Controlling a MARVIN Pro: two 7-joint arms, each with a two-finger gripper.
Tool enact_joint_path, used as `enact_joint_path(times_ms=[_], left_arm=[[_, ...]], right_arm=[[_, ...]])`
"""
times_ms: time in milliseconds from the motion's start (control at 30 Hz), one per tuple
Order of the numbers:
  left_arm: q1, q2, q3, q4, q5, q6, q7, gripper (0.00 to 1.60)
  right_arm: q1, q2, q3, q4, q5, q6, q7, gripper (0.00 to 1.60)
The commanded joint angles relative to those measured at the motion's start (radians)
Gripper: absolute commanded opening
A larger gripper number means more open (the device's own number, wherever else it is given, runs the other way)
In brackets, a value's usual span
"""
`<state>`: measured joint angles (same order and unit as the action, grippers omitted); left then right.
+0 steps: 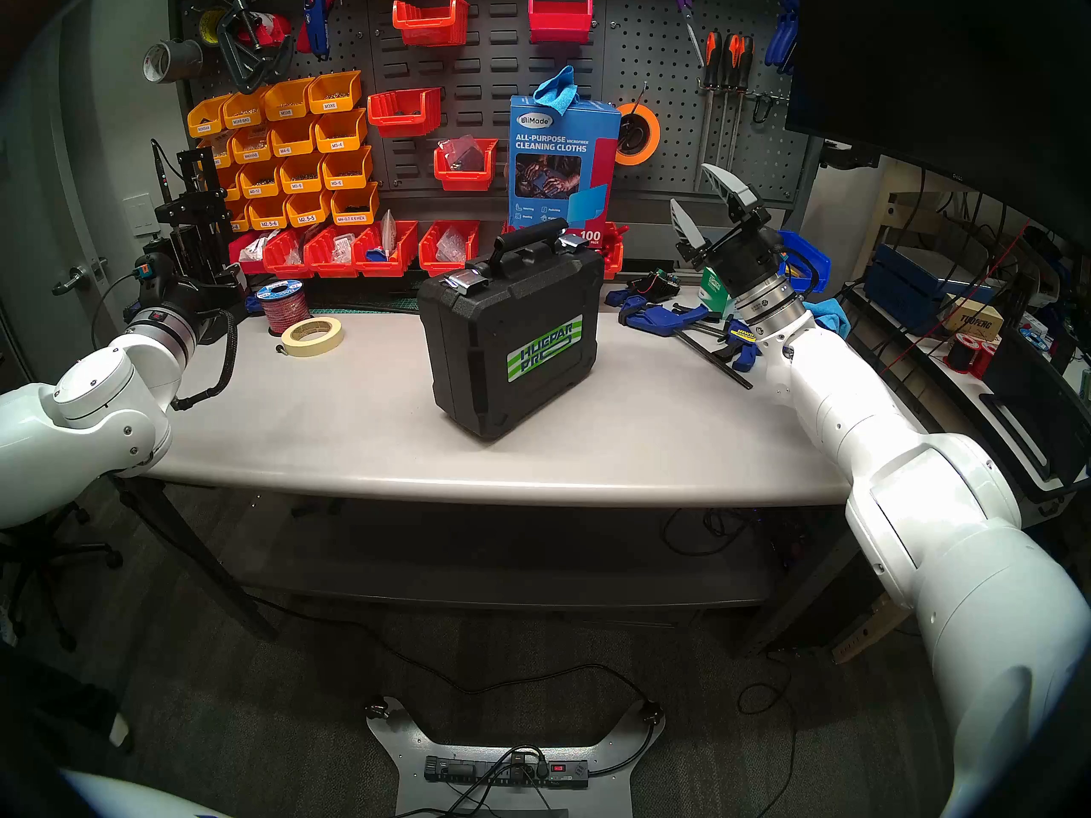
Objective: Open the tool box
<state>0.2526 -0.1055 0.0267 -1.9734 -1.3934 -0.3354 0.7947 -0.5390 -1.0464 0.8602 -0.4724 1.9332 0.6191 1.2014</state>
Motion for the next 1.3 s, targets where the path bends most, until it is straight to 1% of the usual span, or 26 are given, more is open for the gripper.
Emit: enact_joint_path(times_ms=[0, 100, 167, 200, 333, 367, 400, 467, 533, 567, 600, 667, 700, 733, 767, 900, 967, 1000, 1033, 1067, 1100, 1133, 1200, 1233, 1267], left_arm=[[-0.023, 0.003, -0.019, 0.064, 0.076, -0.052, -0.121, 1.60], [-0.021, 0.004, -0.017, 0.089, 0.101, -0.078, -0.172, 1.60], [-0.017, 0.005, -0.014, 0.100, 0.105, -0.103, -0.196, 1.60], [-0.017, 0.005, -0.014, 0.100, 0.105, -0.103, -0.196, 1.60], [-0.007, 0.005, -0.005, 0.128, 0.121, -0.156, -0.266, 1.60], [-0.005, 0.006, -0.002, 0.136, 0.133, -0.171, -0.292, 1.60], [-0.005, 0.006, 0.002, 0.144, 0.168, -0.193, -0.325, 1.60], [-0.007, 0.006, 0.002, 0.146, 0.178, -0.196, -0.334, 1.60], [-0.015, 0.006, -0.001, 0.158, 0.205, -0.209, -0.388, 1.60], [-0.019, 0.006, -0.003, 0.164, 0.232, -0.218, -0.411, 1.60], [-0.024, 0.006, -0.004, 0.162, 0.251, -0.217, -0.406, 1.60], [-0.033, 0.006, -0.012, 0.175, 0.281, -0.224, -0.471, 1.60], [-0.037, 0.006, -0.013, 0.171, 0.316, -0.230, -0.467, 1.60], [-0.041, 0.006, -0.017, 0.176, 0.325, -0.233, -0.496, 1.60], [-0.044, 0.000, -0.018, 0.178, 0.351, -0.240, -0.504, 1.60], [-0.053, -0.032, -0.027, 0.209, 0.438, -0.279, -0.598, 1.60], [-0.056, -0.053, -0.028, 0.218, 0.495, -0.301, -0.612, 1.60], [-0.058, -0.060, -0.031, 0.231, 0.502, -0.315, -0.662, 1.60], [-0.059, -0.070, -0.030, 0.226, 0.509, -0.327, -0.652, 1.60], [-0.062, -0.077, -0.032, 0.234, 0.508, -0.339, -0.687, 1.60], [-0.066, -0.084, -0.033, 0.231, 0.508, -0.341, -0.689, 1.60], [-0.072, -0.090, -0.038, 0.242, 0.507, -0.350, -0.733, 1.60], [-0.080, -0.106, -0.039, 0.243, 0.509, -0.353, -0.746, 1.60], [-0.085, -0.115, -0.042, 0.251, 0.505, -0.359, -0.783, 1.60], [-0.088, -0.122, -0.042, 0.253, 0.509, -0.360, -0.788, 1.60]], right_arm=[[0.009, 0.000, 0.001, -0.004, -0.001, 0.000, 0.001, 1.60], [0.009, 0.000, 0.001, -0.005, -0.001, 0.000, 0.000, 1.60], [0.009, 0.000, 0.001, -0.005, -0.001, 0.000, 0.000, 1.60], [0.009, 0.000, 0.001, -0.005, -0.001, 0.000, 0.000, 1.60], [0.009, 0.000, 0.001, -0.005, -0.001, 0.000, 0.000, 1.60], [0.009, 0.000, 0.001, -0.005, -0.001, 0.000, 0.000, 1.60], [0.009, 0.000, 0.001, -0.005, 0.000, 0.000, 0.000, 1.60], [0.009, 0.000, 0.001, -0.005, 0.000, 0.000, 0.000, 1.60], [0.009, 0.000, 0.001, -0.005, 0.000, 0.000, 0.000, 1.60], [0.009, 0.000, 0.001, -0.005, 0.000, 0.000, 0.000, 1.60], [0.008, 0.000, 0.001, -0.005, 0.000, 0.000, 0.000, 1.60], [0.008, 0.000, 0.001, -0.005, 0.000, 0.000, 0.000, 1.60], [0.008, 0.000, 0.001, -0.005, 0.000, 0.000, 0.000, 1.60], [0.008, 0.000, 0.001, -0.005, 0.000, 0.000, 0.000, 1.60], [0.008, 0.000, 0.001, -0.005, 0.001, 0.000, 0.000, 1.60], [0.008, 0.000, 0.001, -0.005, 0.001, 0.000, 0.000, 1.60], [0.008, 0.000, 0.001, -0.005, 0.001, 0.000, 0.000, 1.60], [0.008, 0.000, 0.001, -0.005, 0.001, 0.000, 0.000, 1.60], [0.008, 0.000, 0.001, -0.005, 0.001, 0.000, 0.000, 1.60], [0.008, 0.000, 0.001, -0.005, 0.001, -0.001, 0.000, 1.60], [0.008, 0.000, 0.001, -0.005, 0.001, 0.000, 0.000, 1.60], [0.008, 0.000, 0.001, -0.005, 0.001, -0.001, 0.000, 1.60], [0.008, 0.000, 0.001, -0.005, 0.001, -0.001, 0.000, 1.60], [0.008, 0.000, 0.001, -0.005, 0.002, -0.001, 0.000, 1.60], [0.008, 0.000, 0.001, -0.005, 0.002, -0.001, 0.000, 1.60]])
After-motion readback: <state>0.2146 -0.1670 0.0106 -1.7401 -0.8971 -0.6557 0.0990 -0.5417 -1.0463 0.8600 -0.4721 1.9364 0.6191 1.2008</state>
